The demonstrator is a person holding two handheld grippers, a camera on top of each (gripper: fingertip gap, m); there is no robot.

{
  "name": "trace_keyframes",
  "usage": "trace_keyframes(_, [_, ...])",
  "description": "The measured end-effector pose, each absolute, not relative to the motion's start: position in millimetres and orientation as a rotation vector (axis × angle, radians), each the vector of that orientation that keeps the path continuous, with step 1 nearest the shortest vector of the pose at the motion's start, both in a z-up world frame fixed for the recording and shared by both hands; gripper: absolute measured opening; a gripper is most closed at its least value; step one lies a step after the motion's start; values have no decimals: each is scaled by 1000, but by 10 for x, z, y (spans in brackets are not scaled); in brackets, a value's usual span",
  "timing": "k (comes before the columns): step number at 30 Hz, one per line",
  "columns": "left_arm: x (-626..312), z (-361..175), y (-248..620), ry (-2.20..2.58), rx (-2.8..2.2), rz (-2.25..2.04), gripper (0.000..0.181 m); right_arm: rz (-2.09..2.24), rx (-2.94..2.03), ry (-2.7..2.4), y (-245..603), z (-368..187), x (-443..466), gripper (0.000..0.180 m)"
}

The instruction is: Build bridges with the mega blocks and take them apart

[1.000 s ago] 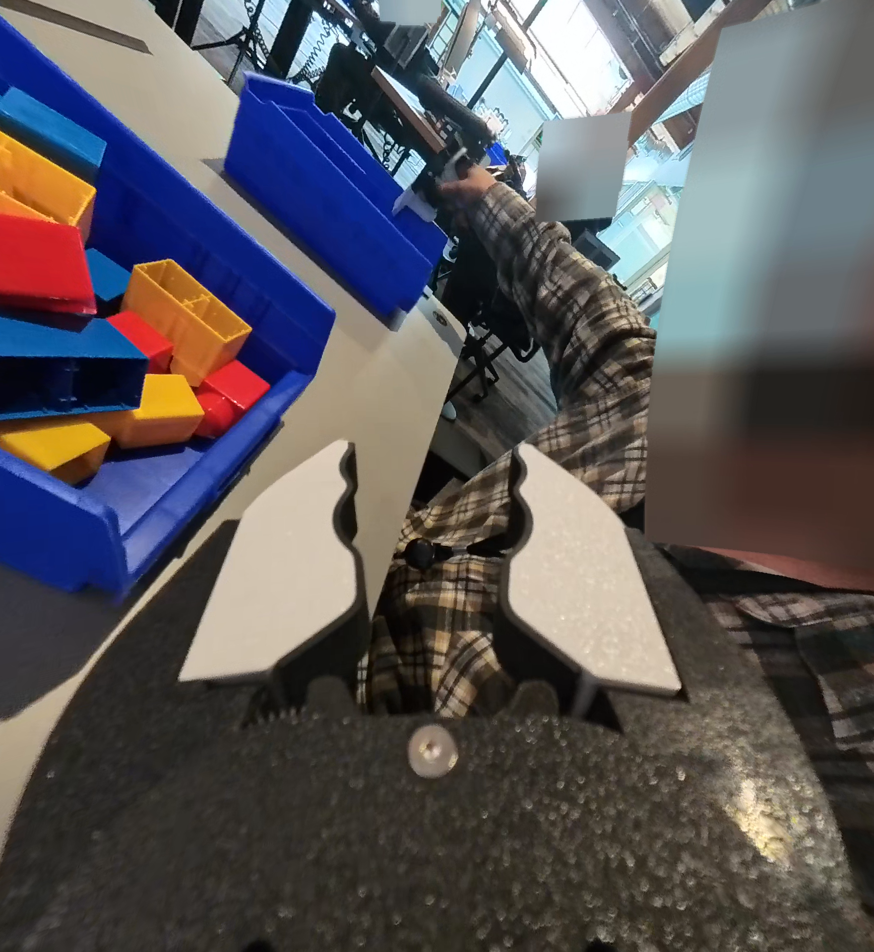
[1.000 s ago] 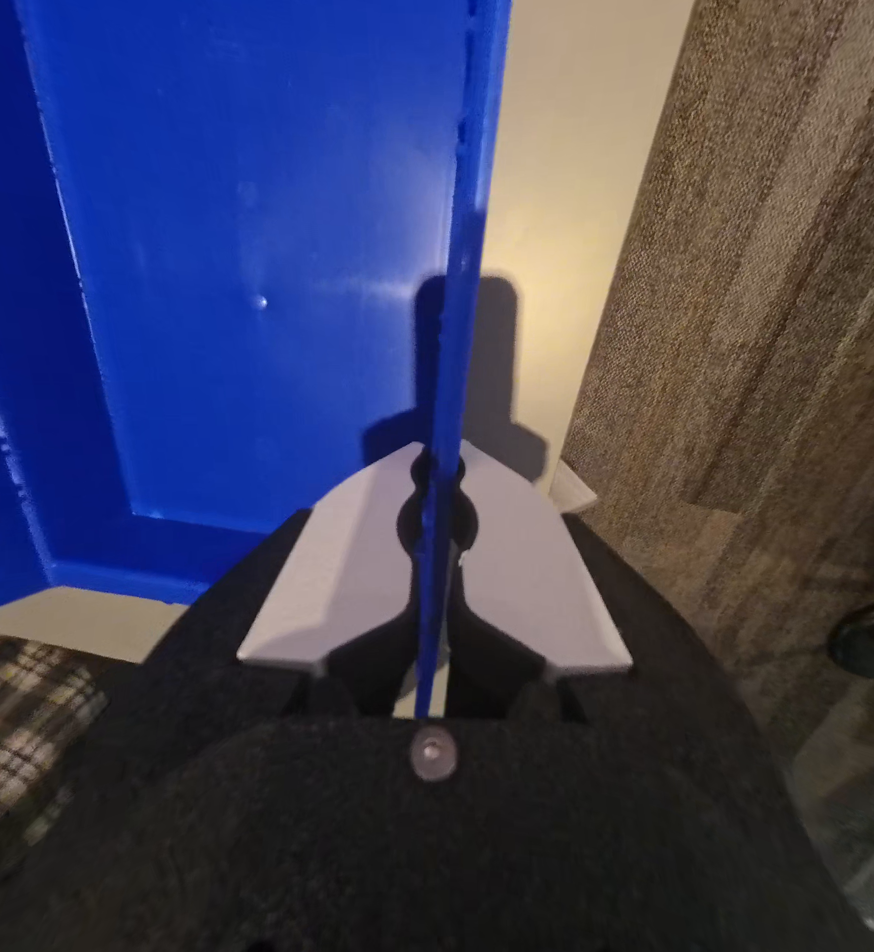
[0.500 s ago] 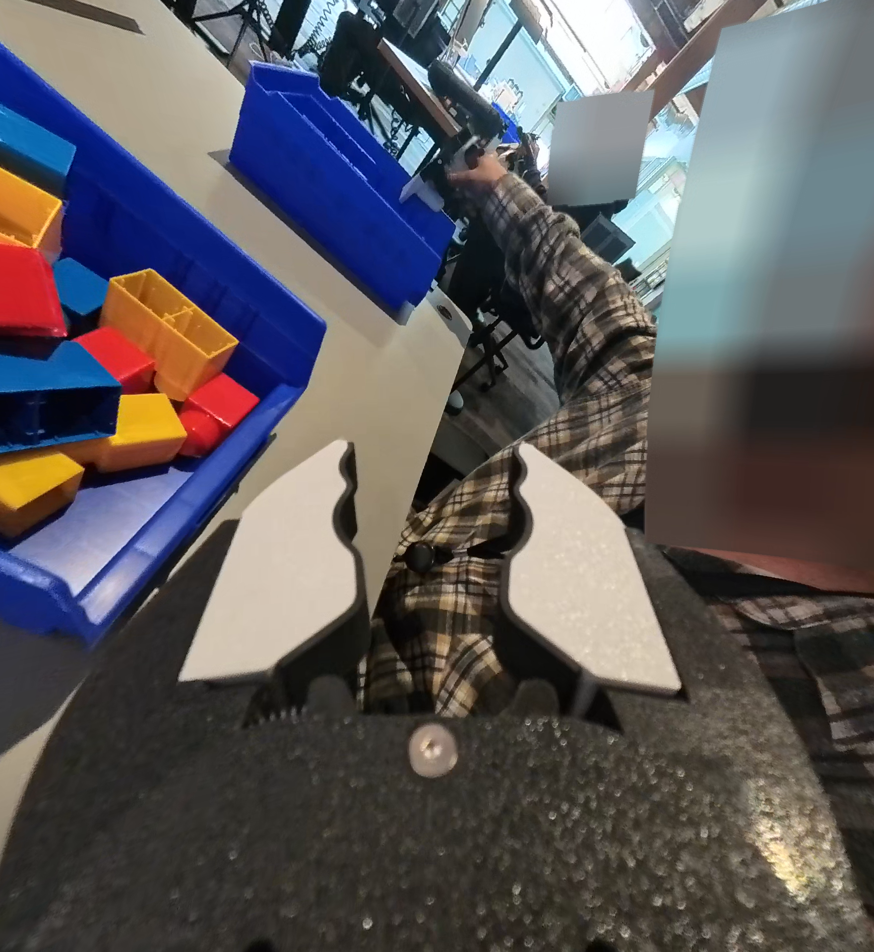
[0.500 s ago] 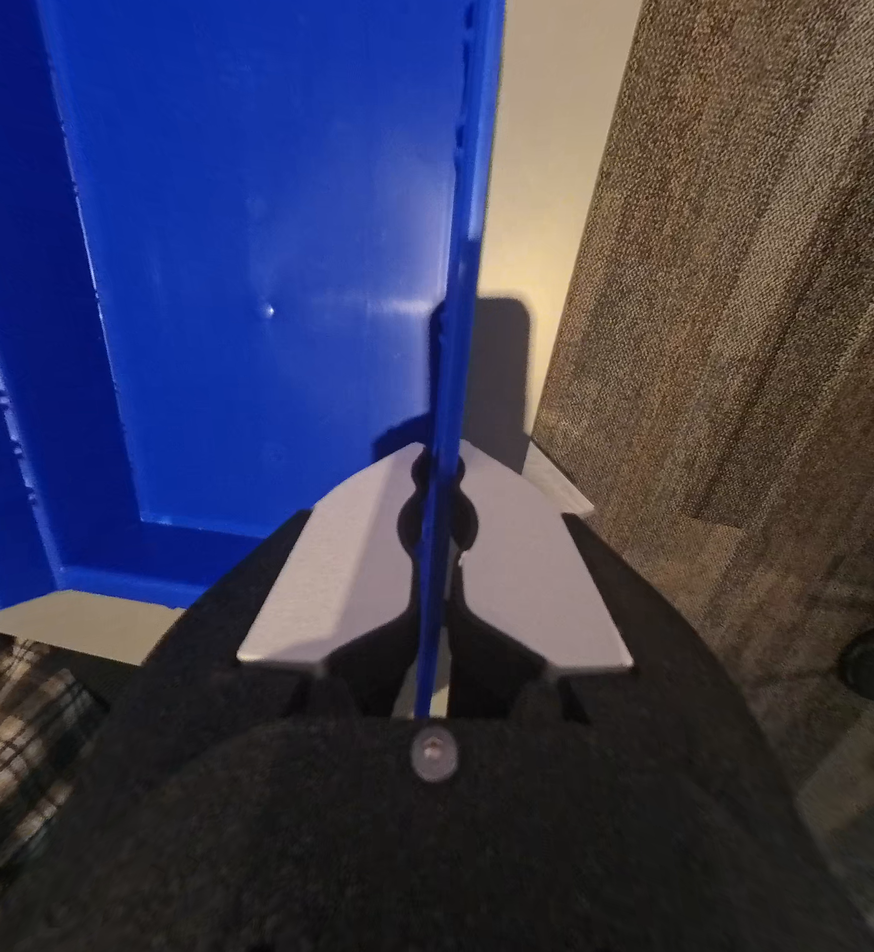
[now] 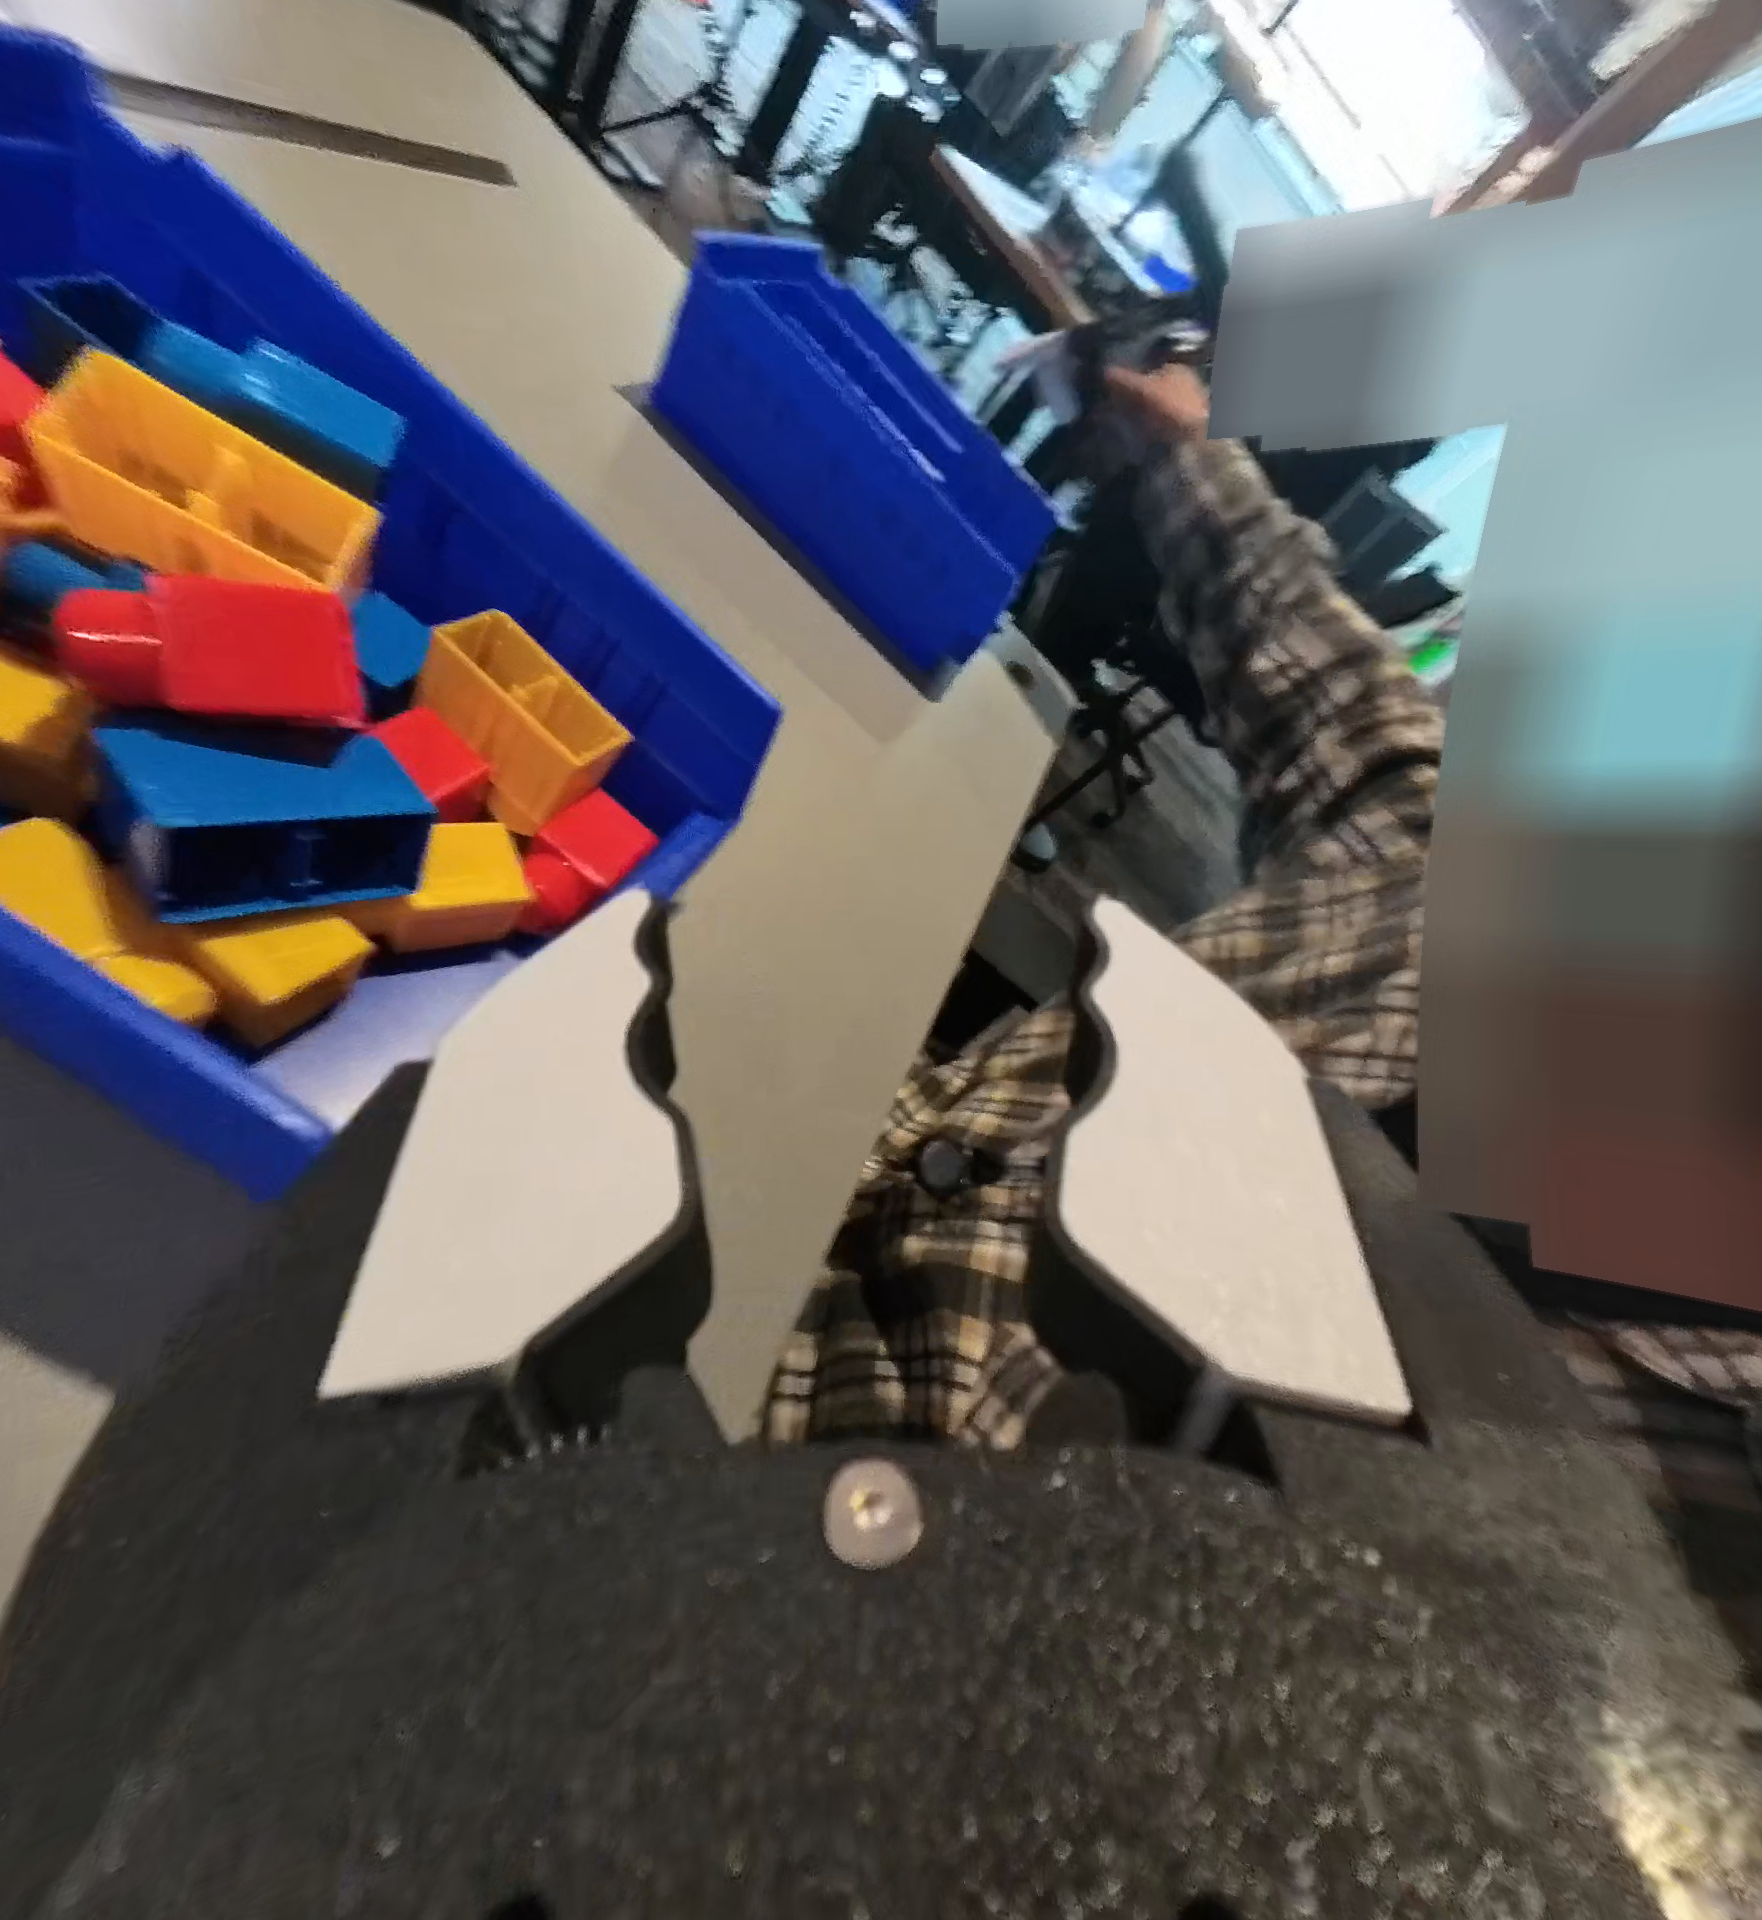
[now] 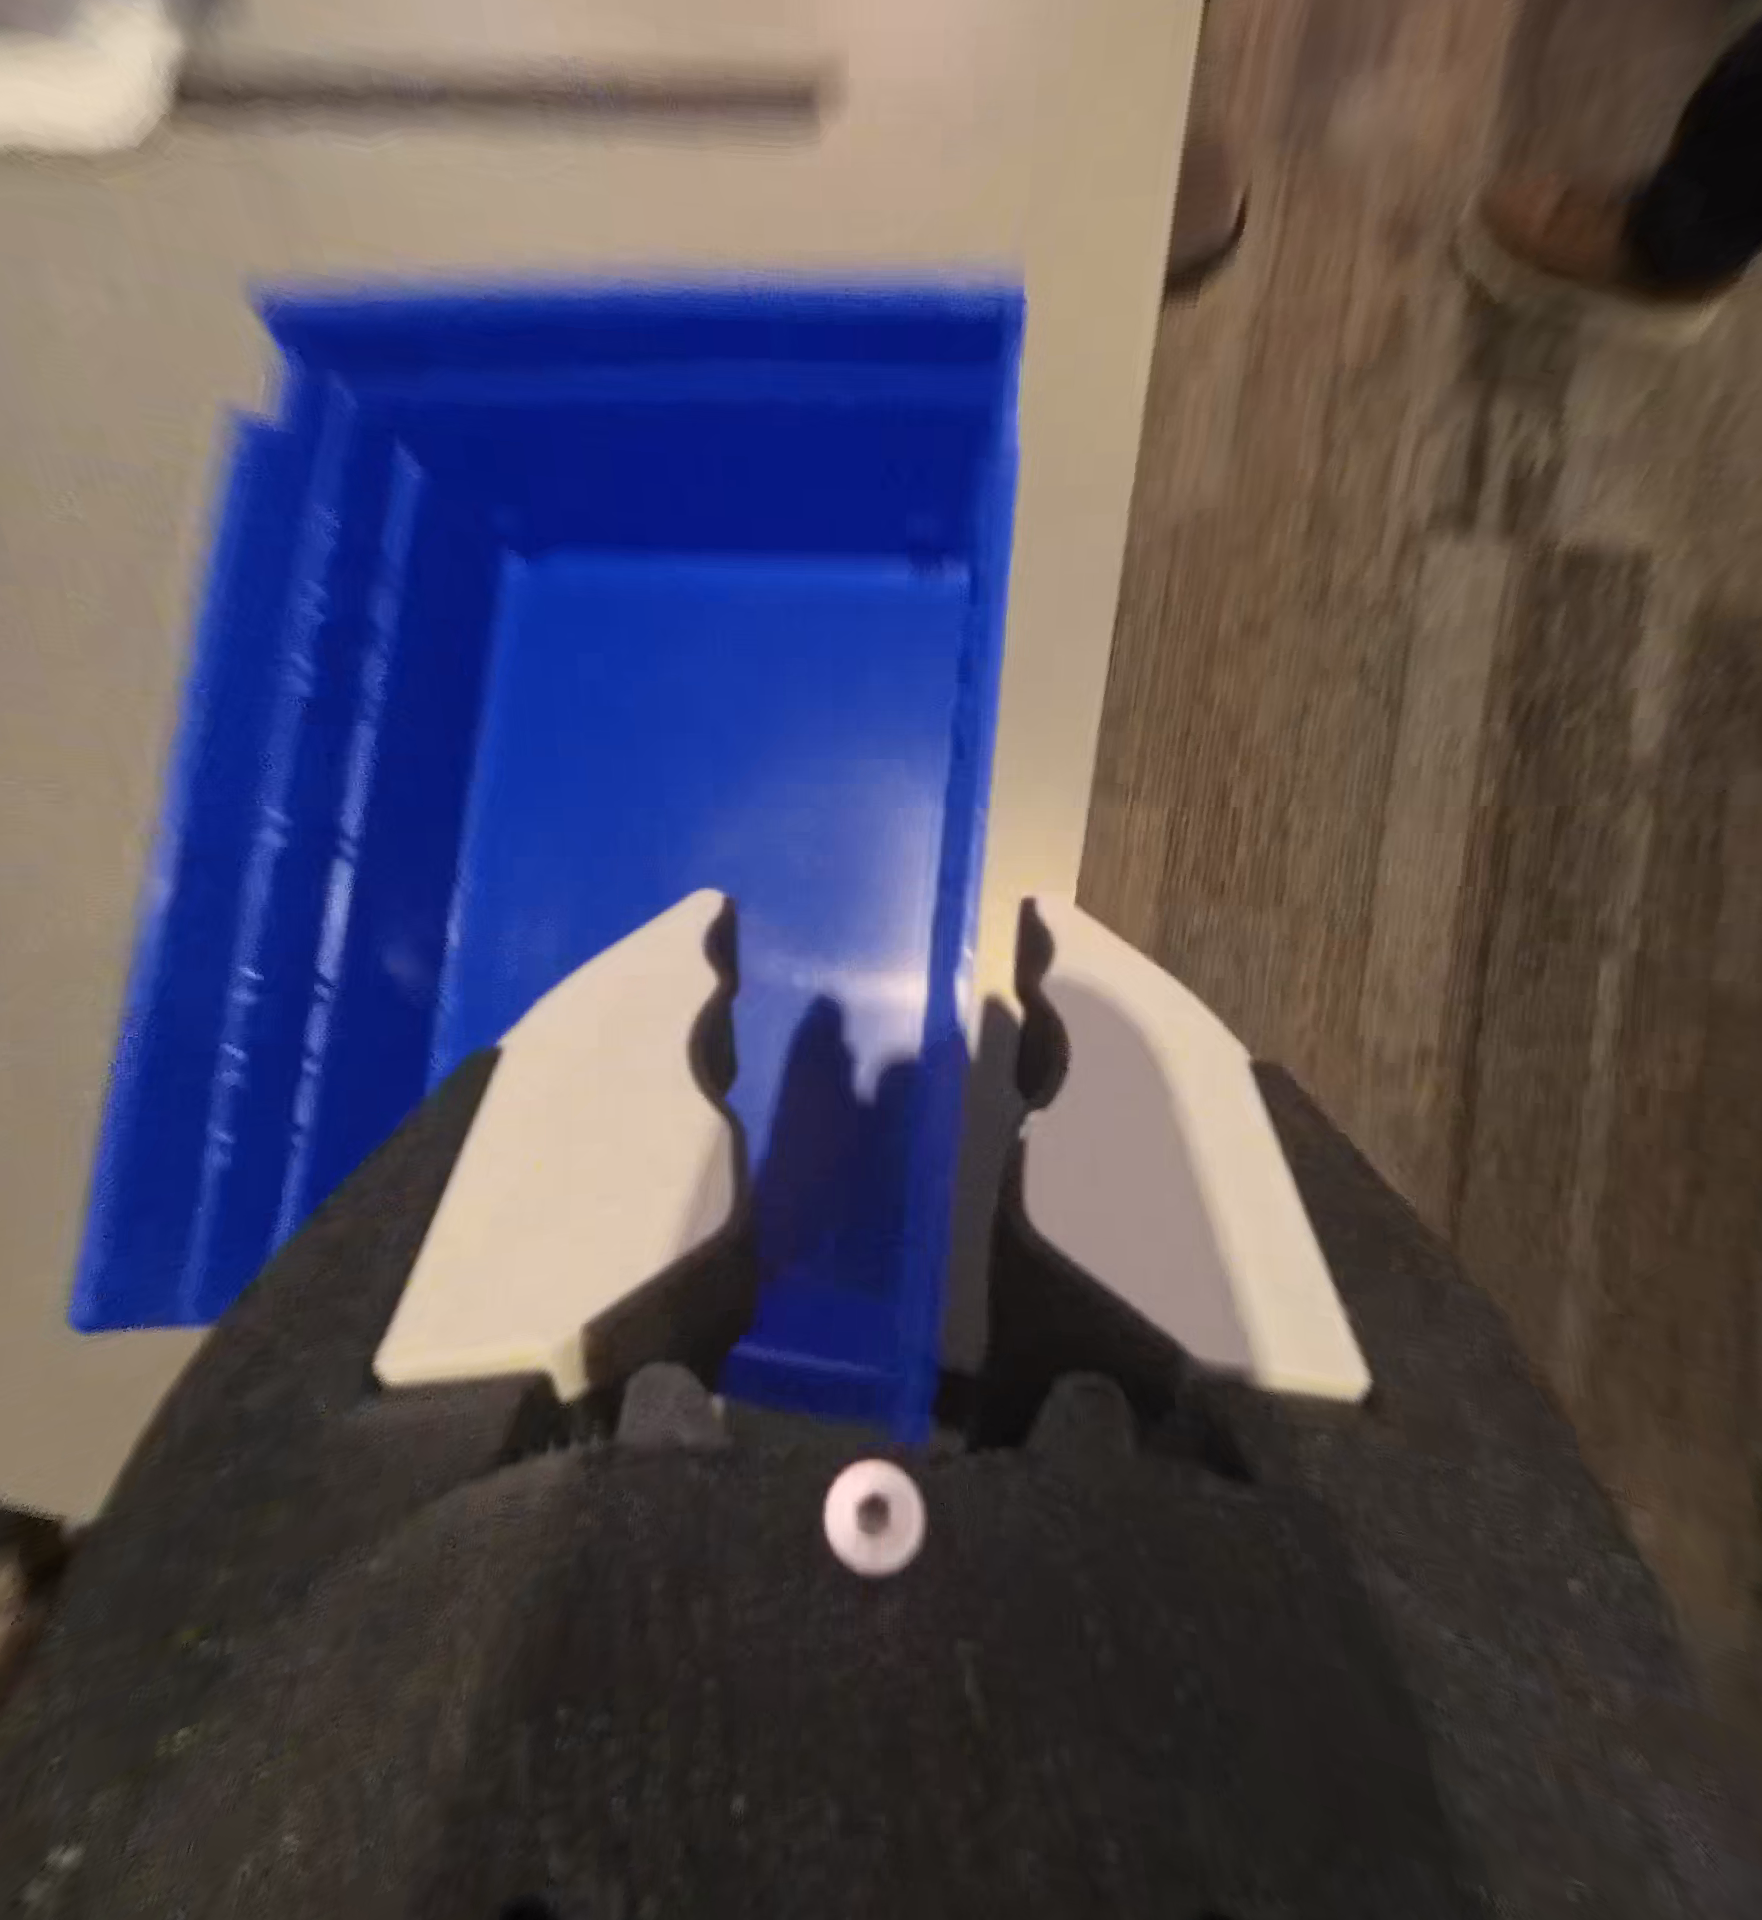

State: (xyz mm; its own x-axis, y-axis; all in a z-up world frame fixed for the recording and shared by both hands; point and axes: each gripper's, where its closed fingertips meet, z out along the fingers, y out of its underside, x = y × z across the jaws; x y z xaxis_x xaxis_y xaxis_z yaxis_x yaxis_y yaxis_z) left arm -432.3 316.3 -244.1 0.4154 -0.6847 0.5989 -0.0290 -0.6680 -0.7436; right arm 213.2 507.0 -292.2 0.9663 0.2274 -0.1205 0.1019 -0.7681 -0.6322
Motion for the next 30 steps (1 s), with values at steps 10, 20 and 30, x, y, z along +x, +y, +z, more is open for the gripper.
trace_keyframes(10, [-4734, -2607, 4369, 486, -2357, -503, 107, 299, -2055, -445, 4417, -2293, 437, 67])
trace_keyframes(20, [-4876, -3342, 4621, 446, -2775, -352, 78, 628, -2161, -602, 4010, -2868, -284, 61])
trace_keyframes(30, [-4953, -3879, 4487, 419, -3020, -373, 19, 702, -2166, -626, 3872, -2994, -388, 55])
